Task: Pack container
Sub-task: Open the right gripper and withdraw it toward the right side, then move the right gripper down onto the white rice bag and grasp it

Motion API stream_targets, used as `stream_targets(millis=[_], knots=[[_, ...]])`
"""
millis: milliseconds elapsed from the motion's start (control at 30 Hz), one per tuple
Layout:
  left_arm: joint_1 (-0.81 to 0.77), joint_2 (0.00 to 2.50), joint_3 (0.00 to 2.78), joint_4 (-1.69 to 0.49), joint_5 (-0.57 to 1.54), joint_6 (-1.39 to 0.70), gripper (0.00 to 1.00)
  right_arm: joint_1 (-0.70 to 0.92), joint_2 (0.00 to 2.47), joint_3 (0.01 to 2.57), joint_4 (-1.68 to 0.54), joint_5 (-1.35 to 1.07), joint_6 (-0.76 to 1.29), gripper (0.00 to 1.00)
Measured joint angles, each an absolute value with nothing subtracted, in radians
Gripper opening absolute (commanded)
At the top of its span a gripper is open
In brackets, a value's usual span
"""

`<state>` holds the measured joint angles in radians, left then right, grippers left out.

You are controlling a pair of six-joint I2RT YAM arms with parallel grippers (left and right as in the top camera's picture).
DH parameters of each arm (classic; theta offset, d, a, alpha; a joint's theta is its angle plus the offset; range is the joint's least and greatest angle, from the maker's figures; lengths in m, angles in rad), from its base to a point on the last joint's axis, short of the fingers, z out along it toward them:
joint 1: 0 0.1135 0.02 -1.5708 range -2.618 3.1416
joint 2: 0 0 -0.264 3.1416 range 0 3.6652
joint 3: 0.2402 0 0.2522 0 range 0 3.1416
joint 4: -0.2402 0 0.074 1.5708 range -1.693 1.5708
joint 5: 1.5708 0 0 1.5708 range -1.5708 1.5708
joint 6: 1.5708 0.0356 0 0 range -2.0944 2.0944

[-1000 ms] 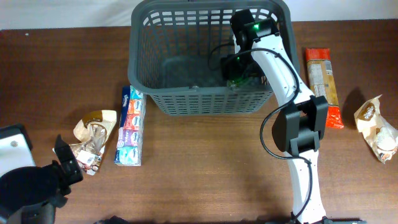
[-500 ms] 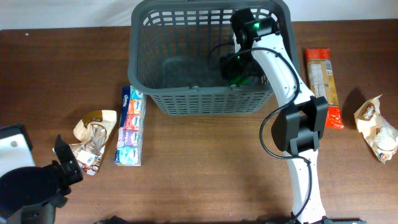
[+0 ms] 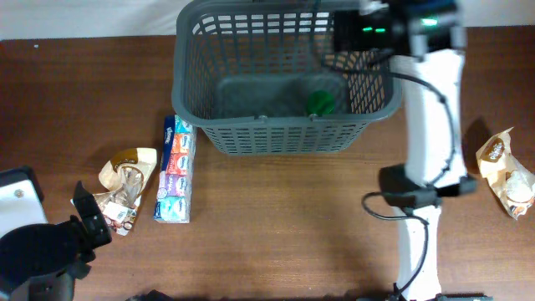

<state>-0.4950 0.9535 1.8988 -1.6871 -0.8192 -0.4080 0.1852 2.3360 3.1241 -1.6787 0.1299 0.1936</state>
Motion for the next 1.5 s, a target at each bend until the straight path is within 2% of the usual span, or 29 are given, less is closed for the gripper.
stream_targets(millis=[433,667,967,1167,1333,1500], knots=[[-0.495,0.953,1.899,-1.687,-0.819,-0.408,1.00,-0.330,2.197,3.104,-1.692,0.190,0.272,0.99],[-0.495,0.953,1.899,-1.687,-0.819,-0.408,0.99,-0.592,2.193,2.823,-1.692,0.088,0.455,0.99],[-0.495,0.953,1.899,-1.687,-0.819,-0.408,1.00,-0.687,2.193,2.441,-1.693,0.052,0.739,0.99],[-0.495,0.953,1.899,-1.687,-0.819,-0.408,0.99,-0.739,2.193,2.231,-1.687,0.051,1.027,0.99],[-0.495,0.953,1.899,-1.687,-0.819,-0.408,1.00,-0.797,2.193,2.105,-1.583,0.020,1.236,0.99],[-0.495,0.953,1.899,-1.687,-0.819,-0.408,1.00,-0.815,2.193,2.040,-1.417,0.028,1.260,0.99]])
